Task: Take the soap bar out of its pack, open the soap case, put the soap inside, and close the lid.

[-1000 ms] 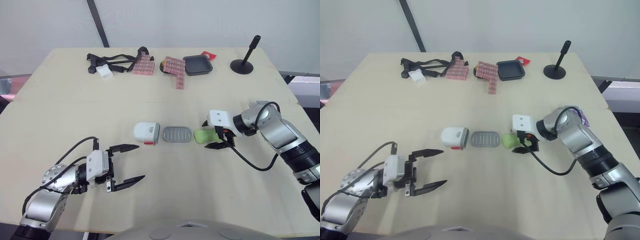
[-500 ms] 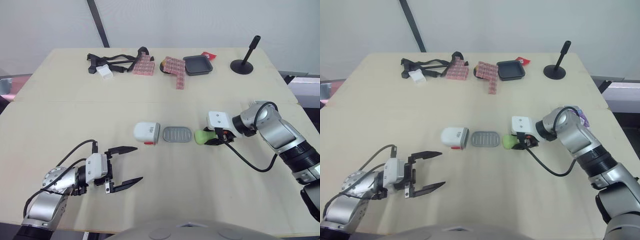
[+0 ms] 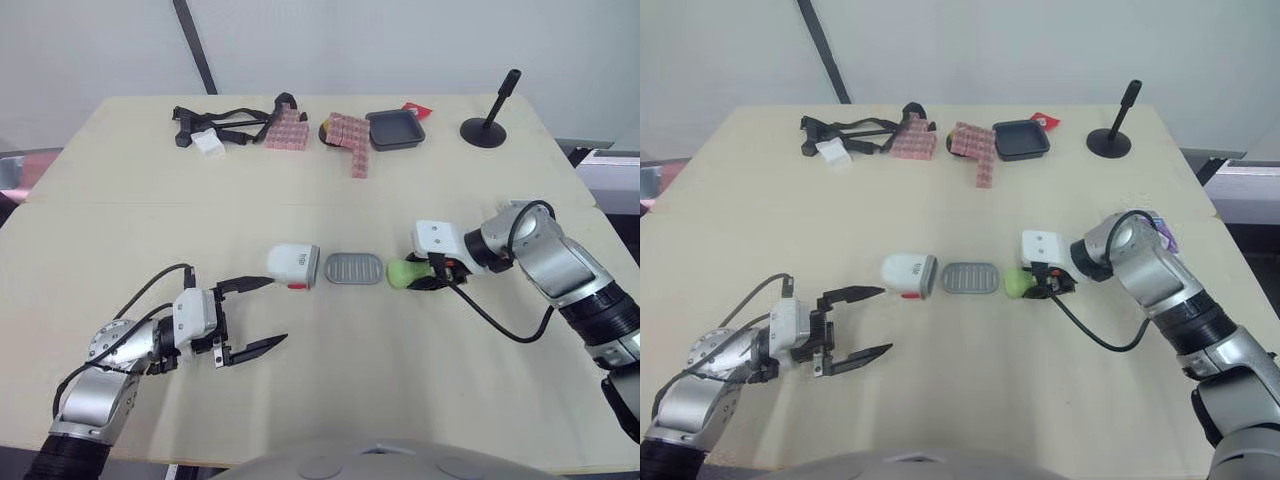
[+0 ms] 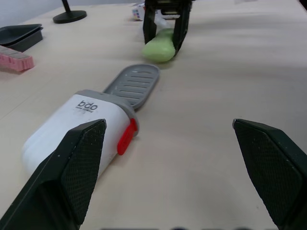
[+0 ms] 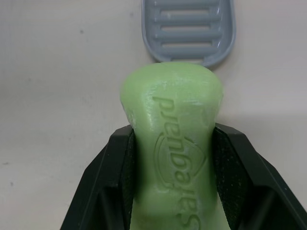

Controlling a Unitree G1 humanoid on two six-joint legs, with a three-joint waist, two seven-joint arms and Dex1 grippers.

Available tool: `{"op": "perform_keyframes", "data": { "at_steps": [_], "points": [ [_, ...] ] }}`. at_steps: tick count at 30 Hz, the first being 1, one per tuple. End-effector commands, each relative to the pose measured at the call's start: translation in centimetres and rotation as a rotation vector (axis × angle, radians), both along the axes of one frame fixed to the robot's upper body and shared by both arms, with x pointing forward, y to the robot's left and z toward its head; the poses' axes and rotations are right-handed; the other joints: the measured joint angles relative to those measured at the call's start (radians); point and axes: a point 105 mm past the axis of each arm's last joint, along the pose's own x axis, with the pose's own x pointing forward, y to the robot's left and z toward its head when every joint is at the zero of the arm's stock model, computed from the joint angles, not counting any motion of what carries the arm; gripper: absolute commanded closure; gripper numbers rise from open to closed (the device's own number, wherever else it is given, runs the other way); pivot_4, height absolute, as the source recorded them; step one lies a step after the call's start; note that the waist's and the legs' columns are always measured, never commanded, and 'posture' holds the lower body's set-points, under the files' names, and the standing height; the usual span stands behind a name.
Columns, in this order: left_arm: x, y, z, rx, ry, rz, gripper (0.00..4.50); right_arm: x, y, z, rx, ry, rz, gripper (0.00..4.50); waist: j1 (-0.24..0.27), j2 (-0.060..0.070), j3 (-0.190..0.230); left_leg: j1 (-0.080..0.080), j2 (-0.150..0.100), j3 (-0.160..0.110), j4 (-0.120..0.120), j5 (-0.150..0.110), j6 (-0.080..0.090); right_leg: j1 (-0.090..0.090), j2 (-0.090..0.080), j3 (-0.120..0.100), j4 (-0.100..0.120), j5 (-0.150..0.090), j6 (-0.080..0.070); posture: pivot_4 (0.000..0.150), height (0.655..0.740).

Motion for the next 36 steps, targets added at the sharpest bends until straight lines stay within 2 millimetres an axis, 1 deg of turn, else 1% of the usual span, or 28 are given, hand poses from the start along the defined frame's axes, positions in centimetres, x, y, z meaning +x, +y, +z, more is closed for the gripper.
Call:
{"op": "perform_keyframes", "data": {
  "at_steps": [1,4,6,7,11,13,15,18,26,30,36],
  "points": [
    [0.9,0.6,1.6,-0.026,-0.025,0.057,0.00,0.2,1.6,3.5,0.070,-0.084,0.009,2.76,0.000,0.000,0.000,0.000,0.000,0.000,0.000,0.000,0.000,-0.001,0.000,0.000,0.001,0.000,0.000,0.150,0.7400],
    [1.1,0.6,1.9,-0.031,-0.017,0.073,0.00,0.2,2.9,4.5,0.092,-0.096,0.002,2.76,0.002,0.000,0.000,0.000,0.000,0.000,0.000,0.000,-0.001,-0.001,0.000,0.000,0.001,0.000,0.000,0.150,0.7400],
    [1.1,0.5,2.0,-0.031,-0.015,0.074,0.00,0.1,3.9,4.8,0.095,-0.097,-0.001,2.76,0.002,-0.001,0.000,0.000,0.000,0.000,0.000,0.001,-0.002,-0.001,0.000,0.000,0.000,0.000,0.000,0.150,0.7400],
    [1.1,0.5,2.1,-0.031,-0.013,0.074,0.00,0.1,4.3,4.9,0.094,-0.097,-0.003,2.76,0.003,-0.002,0.001,0.000,0.000,0.000,0.000,0.003,-0.005,-0.001,0.001,0.000,0.000,0.000,0.000,0.150,0.7400],
    [1.0,0.5,2.1,-0.025,-0.005,0.074,0.00,0.1,6.5,4.5,0.105,-0.081,-0.010,2.76,0.002,-0.002,0.001,-0.001,0.000,0.000,0.000,0.003,-0.007,-0.001,0.001,0.000,0.001,0.000,0.000,0.150,0.7400],
    [0.9,0.2,2.1,-0.019,-0.008,0.065,0.00,0.2,7.8,3.9,0.094,-0.074,-0.010,2.76,0.003,-0.003,0.001,0.000,0.000,0.000,0.000,0.004,-0.009,-0.001,0.001,0.000,0.001,0.000,0.000,0.150,0.7400],
    [0.8,0.1,2.2,-0.018,-0.010,0.062,0.00,0.3,8.4,3.5,0.081,-0.073,-0.009,2.76,0.003,-0.003,0.001,0.000,0.000,0.000,0.000,0.004,-0.010,-0.002,0.001,0.000,0.001,0.000,0.001,0.150,0.7400],
    [0.8,-0.1,2.3,-0.021,-0.012,0.064,0.00,0.0,9.0,3.1,0.052,-0.061,0.011,2.76,0.006,-0.004,0.002,0.000,0.000,0.000,0.000,0.004,-0.010,-0.002,0.001,0.000,0.000,0.000,0.001,0.150,0.7400],
    [0.7,-0.6,2.5,-0.027,-0.015,0.072,0.00,0.1,9.3,2.1,0.004,-0.040,0.016,2.76,0.003,-0.005,0.002,-0.001,0.000,-0.001,0.000,0.004,-0.013,-0.002,0.002,0.000,0.000,0.001,0.001,0.150,0.7400],
    [0.4,-1.0,2.6,-0.034,-0.013,0.069,0.00,0.5,9.6,2.0,0.000,-0.046,0.012,2.76,0.002,-0.005,0.002,-0.001,0.000,-0.001,0.000,0.004,-0.013,-0.002,0.002,0.000,0.000,0.001,0.001,0.150,0.7400],
    [0.4,-1.0,2.6,-0.034,-0.011,0.074,0.00,1.0,9.6,1.9,-0.004,-0.056,0.006,2.76,0.004,-0.005,0.002,-0.001,0.000,-0.001,0.000,0.004,-0.013,-0.002,0.003,0.000,0.000,0.001,0.001,0.150,0.7400]
  ]
}}
